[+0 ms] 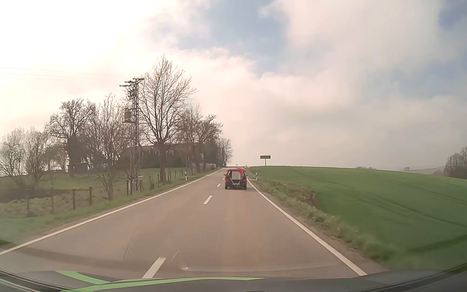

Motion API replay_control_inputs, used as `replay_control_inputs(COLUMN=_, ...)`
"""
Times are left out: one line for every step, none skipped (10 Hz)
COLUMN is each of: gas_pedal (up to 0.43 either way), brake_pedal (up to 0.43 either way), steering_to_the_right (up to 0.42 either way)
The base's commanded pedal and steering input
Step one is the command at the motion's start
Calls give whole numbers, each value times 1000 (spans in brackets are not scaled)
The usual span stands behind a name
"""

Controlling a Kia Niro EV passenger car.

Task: Follow the waypoints while adhering to traffic rules and regulations

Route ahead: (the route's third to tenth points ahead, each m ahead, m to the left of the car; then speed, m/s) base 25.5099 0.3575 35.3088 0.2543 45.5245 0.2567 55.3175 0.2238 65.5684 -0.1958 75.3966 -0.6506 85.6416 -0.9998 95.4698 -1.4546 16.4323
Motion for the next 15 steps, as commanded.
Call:
replay_control_inputs(gas_pedal=98, brake_pedal=0, steering_to_the_right=1)
replay_control_inputs(gas_pedal=98, brake_pedal=0, steering_to_the_right=0)
replay_control_inputs(gas_pedal=98, brake_pedal=0, steering_to_the_right=0)
replay_control_inputs(gas_pedal=110, brake_pedal=0, steering_to_the_right=-2)
replay_control_inputs(gas_pedal=118, brake_pedal=0, steering_to_the_right=-3)
replay_control_inputs(gas_pedal=138, brake_pedal=0, steering_to_the_right=-3)
replay_control_inputs(gas_pedal=150, brake_pedal=0, steering_to_the_right=-3)
replay_control_inputs(gas_pedal=177, brake_pedal=0, steering_to_the_right=-3)
replay_control_inputs(gas_pedal=177, brake_pedal=0, steering_to_the_right=-3)
replay_control_inputs(gas_pedal=189, brake_pedal=0, steering_to_the_right=-3)
replay_control_inputs(gas_pedal=197, brake_pedal=0, steering_to_the_right=-1)
replay_control_inputs(gas_pedal=197, brake_pedal=0, steering_to_the_right=-1)
replay_control_inputs(gas_pedal=197, brake_pedal=0, steering_to_the_right=-1)
replay_control_inputs(gas_pedal=209, brake_pedal=0, steering_to_the_right=-1)
replay_control_inputs(gas_pedal=209, brake_pedal=0, steering_to_the_right=0)
